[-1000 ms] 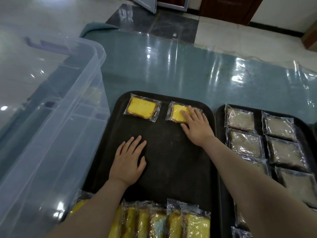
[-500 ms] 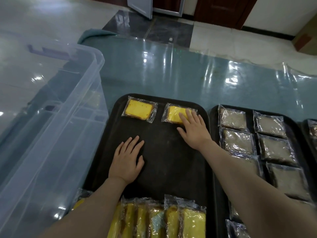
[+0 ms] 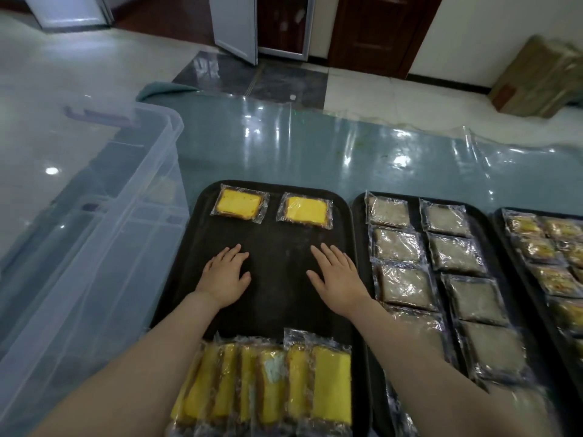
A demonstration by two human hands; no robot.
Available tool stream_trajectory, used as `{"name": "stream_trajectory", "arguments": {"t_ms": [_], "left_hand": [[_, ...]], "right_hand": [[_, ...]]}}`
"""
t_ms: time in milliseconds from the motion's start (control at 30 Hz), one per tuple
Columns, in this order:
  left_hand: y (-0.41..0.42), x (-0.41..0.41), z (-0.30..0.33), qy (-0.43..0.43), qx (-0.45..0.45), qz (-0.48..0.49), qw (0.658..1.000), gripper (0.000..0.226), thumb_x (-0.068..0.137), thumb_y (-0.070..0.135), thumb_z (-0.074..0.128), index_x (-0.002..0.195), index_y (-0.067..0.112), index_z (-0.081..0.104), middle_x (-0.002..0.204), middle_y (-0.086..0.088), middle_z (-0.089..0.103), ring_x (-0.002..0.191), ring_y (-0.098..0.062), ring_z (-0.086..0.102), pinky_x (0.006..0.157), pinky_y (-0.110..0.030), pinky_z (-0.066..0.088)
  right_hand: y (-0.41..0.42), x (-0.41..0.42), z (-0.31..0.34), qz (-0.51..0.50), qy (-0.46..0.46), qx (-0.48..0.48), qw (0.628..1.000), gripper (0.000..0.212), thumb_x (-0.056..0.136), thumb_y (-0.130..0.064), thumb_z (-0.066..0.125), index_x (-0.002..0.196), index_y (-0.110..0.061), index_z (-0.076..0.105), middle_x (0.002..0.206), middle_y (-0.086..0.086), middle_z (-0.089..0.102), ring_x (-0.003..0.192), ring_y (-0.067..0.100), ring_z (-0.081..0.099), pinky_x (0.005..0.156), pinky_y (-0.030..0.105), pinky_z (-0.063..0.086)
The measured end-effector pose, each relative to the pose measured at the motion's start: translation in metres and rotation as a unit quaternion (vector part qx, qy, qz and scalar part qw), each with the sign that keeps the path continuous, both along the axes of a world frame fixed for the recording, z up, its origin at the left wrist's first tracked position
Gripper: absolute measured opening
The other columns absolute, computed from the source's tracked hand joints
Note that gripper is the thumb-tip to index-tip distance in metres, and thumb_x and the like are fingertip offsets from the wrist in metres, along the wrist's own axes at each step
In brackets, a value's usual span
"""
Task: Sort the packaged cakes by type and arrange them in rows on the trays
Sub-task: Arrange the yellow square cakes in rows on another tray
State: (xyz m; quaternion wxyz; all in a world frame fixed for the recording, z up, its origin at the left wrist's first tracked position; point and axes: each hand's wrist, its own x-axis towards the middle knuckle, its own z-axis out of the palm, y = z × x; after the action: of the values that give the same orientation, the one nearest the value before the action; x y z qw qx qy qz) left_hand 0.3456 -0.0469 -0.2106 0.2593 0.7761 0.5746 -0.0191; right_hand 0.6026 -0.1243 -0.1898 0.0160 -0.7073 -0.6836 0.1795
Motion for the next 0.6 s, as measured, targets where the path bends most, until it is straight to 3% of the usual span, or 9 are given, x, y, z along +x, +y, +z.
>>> {"name": "stream_trajectory", "arguments": {"t_ms": [100,167,333,600], "left_hand": [[-0.012,0.002,0.018,-0.059,-0.010,0.013,0.998,0.044,0.100,0.031,0.049,0.144,0.023,0.047,0.153,0.002,0.041,0.142,-0.016,0.035,0.118,-0.039,0.028],[-0.033,0.004,0.027,-0.085,-0.005,0.010,0.996,0.042,0.100,0.029,0.050,0.142,0.023,0.050,0.148,0.003,0.048,0.139,-0.015,0.039,0.116,-0.038,0.031],[-0.089,0.008,0.040,-0.149,-0.001,0.013,0.989,0.036,0.100,0.025,0.051,0.136,0.024,0.055,0.140,0.008,0.051,0.135,-0.010,0.040,0.114,-0.034,0.033],[-0.151,0.007,0.041,-0.204,0.014,-0.012,0.979,0.033,0.098,0.024,0.054,0.130,0.029,0.058,0.130,0.019,0.047,0.124,0.002,0.045,0.109,-0.023,0.039]], "right_hand": [[-0.027,-0.010,-0.001,-0.020,0.034,-0.001,0.999,0.062,0.104,-0.053,0.026,0.159,-0.028,0.011,0.166,-0.002,0.011,0.153,0.017,0.002,0.124,0.037,0.002],[-0.046,-0.016,-0.003,-0.029,0.054,-0.003,0.998,0.062,0.104,-0.053,0.026,0.159,-0.028,0.012,0.166,-0.004,0.013,0.153,0.016,0.003,0.124,0.036,0.002],[-0.088,-0.026,-0.008,-0.064,0.104,-0.002,0.993,0.059,0.105,-0.050,0.029,0.158,-0.027,0.021,0.163,-0.006,0.023,0.152,0.015,0.010,0.125,0.035,0.009],[-0.145,-0.034,-0.014,-0.140,0.194,0.043,0.970,0.043,0.103,-0.026,0.047,0.145,-0.018,0.048,0.141,-0.003,0.053,0.134,0.009,0.043,0.116,0.024,0.029]]}}
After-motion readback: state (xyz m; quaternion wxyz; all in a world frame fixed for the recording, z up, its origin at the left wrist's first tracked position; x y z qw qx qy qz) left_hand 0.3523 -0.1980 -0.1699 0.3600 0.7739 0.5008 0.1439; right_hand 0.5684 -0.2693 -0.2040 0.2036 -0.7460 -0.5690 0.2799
